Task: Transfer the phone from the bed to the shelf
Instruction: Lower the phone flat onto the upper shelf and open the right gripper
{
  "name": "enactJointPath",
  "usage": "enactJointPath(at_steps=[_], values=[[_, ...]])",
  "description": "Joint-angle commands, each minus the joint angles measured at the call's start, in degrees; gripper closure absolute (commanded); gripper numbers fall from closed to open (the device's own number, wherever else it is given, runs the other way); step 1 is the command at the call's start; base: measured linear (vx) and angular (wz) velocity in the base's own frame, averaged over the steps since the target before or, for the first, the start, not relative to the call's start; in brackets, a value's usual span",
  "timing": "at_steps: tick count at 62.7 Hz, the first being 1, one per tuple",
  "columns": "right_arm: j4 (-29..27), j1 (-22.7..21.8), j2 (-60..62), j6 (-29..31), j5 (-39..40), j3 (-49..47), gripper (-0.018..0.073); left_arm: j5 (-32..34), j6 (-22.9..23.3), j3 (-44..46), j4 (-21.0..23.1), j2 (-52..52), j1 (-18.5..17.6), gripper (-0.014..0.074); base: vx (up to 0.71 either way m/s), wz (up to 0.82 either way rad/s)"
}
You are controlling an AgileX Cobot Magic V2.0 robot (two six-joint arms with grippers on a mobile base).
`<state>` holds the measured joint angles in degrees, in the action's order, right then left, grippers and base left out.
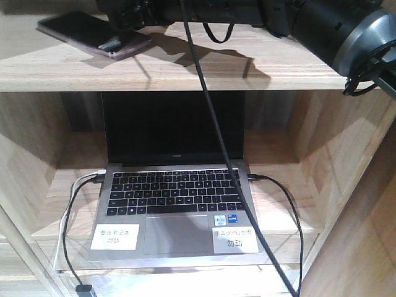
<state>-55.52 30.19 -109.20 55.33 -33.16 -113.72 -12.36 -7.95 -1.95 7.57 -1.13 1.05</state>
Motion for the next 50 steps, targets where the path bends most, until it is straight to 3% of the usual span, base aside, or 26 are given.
enactJointPath(at_steps=[1, 33, 50], values=[[-0.29, -0.31, 2.52, -1.1, 3.36, -1.8, 0.0057, 4.43, 0.22, -0.03, 0.34, -0.35, -0.19, 0.0596, 0.0, 0.0], [4.56, -0.31, 4.33, -2.73, 1.58, -1.8, 0.0017, 4.43, 0.22, -0.03, 0.34, -0.35, -0.19, 0.0596, 0.0, 0.0], [7.84, -0.31, 7.8, -6.53, 0.57, -1.8, 0.0004, 4.43, 0.22, -0.03, 0.34, -0.35, -0.19, 0.0596, 0.0, 0.0]])
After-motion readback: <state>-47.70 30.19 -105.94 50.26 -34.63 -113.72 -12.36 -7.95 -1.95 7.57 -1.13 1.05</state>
